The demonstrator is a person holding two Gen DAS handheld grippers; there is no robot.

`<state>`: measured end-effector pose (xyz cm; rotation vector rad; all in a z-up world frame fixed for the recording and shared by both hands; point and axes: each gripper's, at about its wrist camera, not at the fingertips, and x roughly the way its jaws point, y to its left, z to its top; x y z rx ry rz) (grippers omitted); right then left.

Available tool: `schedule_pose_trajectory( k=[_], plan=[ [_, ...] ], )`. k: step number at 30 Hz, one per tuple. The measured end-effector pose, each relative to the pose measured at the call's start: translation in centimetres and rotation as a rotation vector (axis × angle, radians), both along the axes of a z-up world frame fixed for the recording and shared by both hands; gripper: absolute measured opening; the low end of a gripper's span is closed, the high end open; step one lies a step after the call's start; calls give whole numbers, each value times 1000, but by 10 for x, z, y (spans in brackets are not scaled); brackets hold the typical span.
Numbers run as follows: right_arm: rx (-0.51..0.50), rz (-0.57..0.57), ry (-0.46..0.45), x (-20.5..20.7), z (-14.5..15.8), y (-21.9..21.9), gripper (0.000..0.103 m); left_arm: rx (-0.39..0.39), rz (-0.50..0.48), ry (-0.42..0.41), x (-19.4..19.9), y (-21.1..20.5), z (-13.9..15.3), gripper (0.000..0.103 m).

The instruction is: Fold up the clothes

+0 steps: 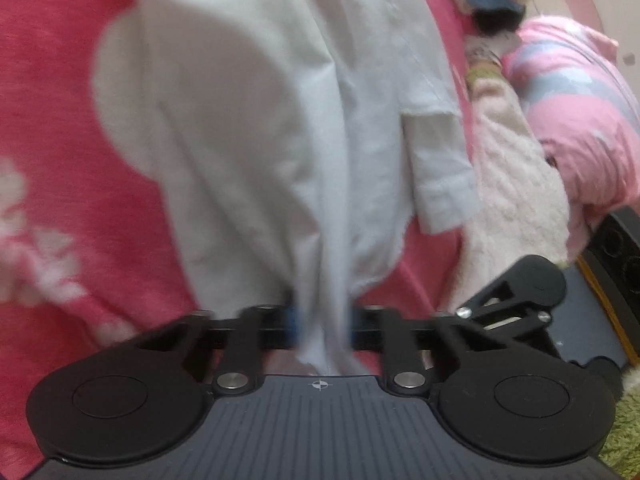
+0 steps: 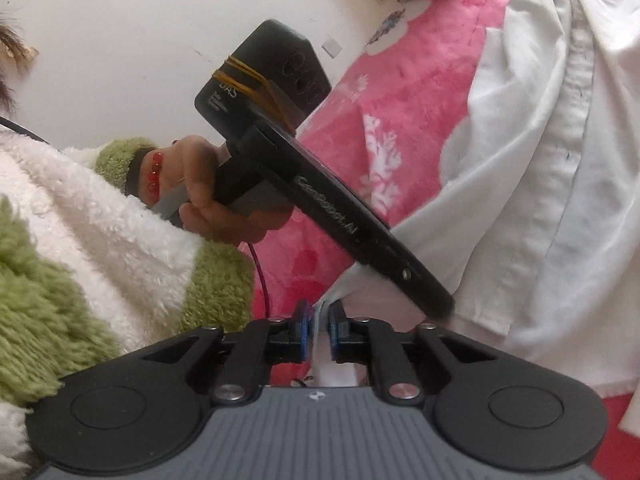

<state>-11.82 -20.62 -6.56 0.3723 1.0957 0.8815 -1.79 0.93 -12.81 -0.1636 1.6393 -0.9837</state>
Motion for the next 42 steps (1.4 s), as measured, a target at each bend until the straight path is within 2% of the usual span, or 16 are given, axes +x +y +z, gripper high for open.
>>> schedule_pose_trajectory(
  k=[2, 4, 8, 15, 18, 20, 21, 24, 27, 30, 31, 34, 35, 38, 40, 42],
  plan=[
    [-13, -13, 18, 4, 2, -5, 24, 7, 43, -45, 5, 13, 10, 4],
    [-36, -34, 70, 12, 0, -14, 49, 9, 110, -116, 16, 33, 28, 4],
    [-25, -119, 97, 22, -5, -39, 49, 48, 334, -296, 59, 96, 74, 4],
    [10, -267, 133, 57, -14, -88, 51, 197, 787, -687, 154, 212, 170, 3],
    [3, -288, 153, 58, -23, -110, 51, 368, 925, -867, 194, 225, 182, 6],
    [3, -291, 174, 59, -34, -118, 51, 501, 981, -920, 224, 223, 167, 13],
    [1, -292, 188, 60, -40, -116, 51, 534, 984, -880, 237, 220, 149, 19],
    [-12, -303, 229, 59, -54, -119, 51, 633, 985, -760, 277, 211, 94, 30],
    [-18, -324, 255, 59, -61, -116, 51, 783, 877, -632, 299, 201, 34, 33],
    [-19, -339, 260, 58, -59, -122, 51, 916, 806, -625, 298, 196, 4, 42],
    [-19, -338, 261, 58, -58, -124, 52, 946, 804, -662, 297, 195, 6, 43],
    [-18, -336, 259, 61, -57, -121, 53, 1109, 785, -777, 293, 191, 18, 44],
    [-16, -334, 257, 64, -59, -116, 53, 1135, 794, -839, 291, 192, 26, 45],
    [-10, -334, 253, 68, -61, -105, 53, 1146, 876, -923, 288, 202, 52, 58],
    [-5, -336, 252, 65, -61, -106, 53, 1104, 986, -882, 285, 214, 65, 61],
    [0, -337, 249, 62, -60, -107, 53, 1033, 1101, -783, 286, 233, 71, 62]
  ],
)
